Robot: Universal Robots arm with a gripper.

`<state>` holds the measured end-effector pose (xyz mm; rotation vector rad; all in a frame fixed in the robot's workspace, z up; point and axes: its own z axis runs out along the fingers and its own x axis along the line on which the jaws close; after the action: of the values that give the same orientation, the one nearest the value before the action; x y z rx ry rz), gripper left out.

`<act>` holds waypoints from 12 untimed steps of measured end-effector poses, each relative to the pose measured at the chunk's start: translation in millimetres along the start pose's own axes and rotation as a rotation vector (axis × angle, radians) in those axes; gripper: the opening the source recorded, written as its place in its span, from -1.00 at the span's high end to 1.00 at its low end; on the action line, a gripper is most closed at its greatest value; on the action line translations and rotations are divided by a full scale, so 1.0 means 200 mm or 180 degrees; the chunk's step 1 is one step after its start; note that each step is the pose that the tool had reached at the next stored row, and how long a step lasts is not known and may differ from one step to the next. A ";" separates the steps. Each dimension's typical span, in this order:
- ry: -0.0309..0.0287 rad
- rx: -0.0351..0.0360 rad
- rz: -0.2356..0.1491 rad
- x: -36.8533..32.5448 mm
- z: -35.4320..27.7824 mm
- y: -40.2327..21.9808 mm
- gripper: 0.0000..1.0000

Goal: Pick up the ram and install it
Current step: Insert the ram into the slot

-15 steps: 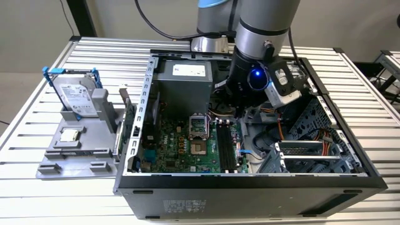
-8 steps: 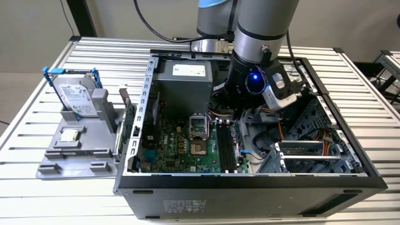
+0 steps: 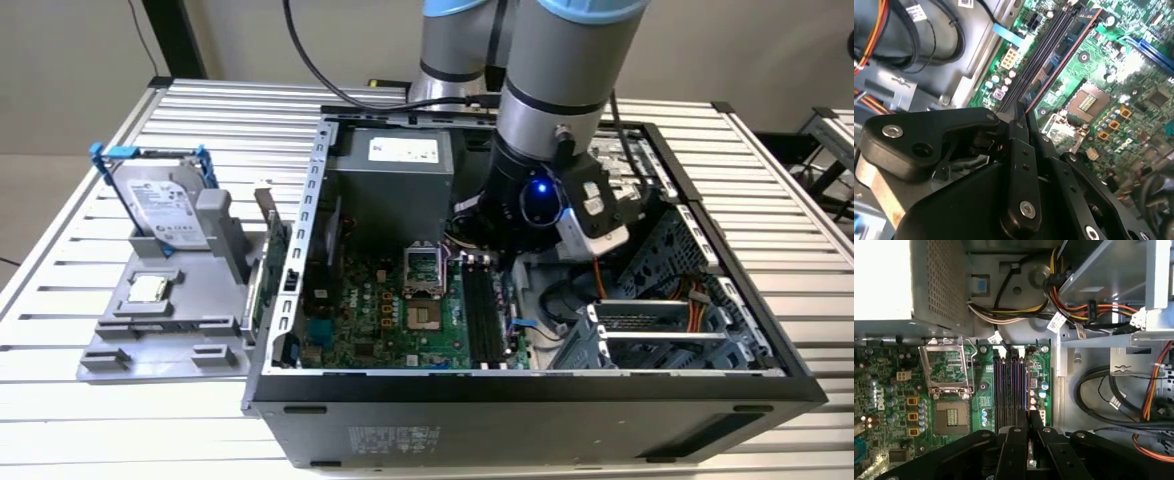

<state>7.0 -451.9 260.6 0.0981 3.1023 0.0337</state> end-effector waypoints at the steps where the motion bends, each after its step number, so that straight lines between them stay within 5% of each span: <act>1: -0.0001 0.0001 0.0030 0.000 0.009 0.000 1.00; 12: 0.0000 0.0000 -0.0003 -0.006 0.109 -0.002 1.00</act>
<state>9.1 -451.9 238.9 0.0966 3.1023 0.0337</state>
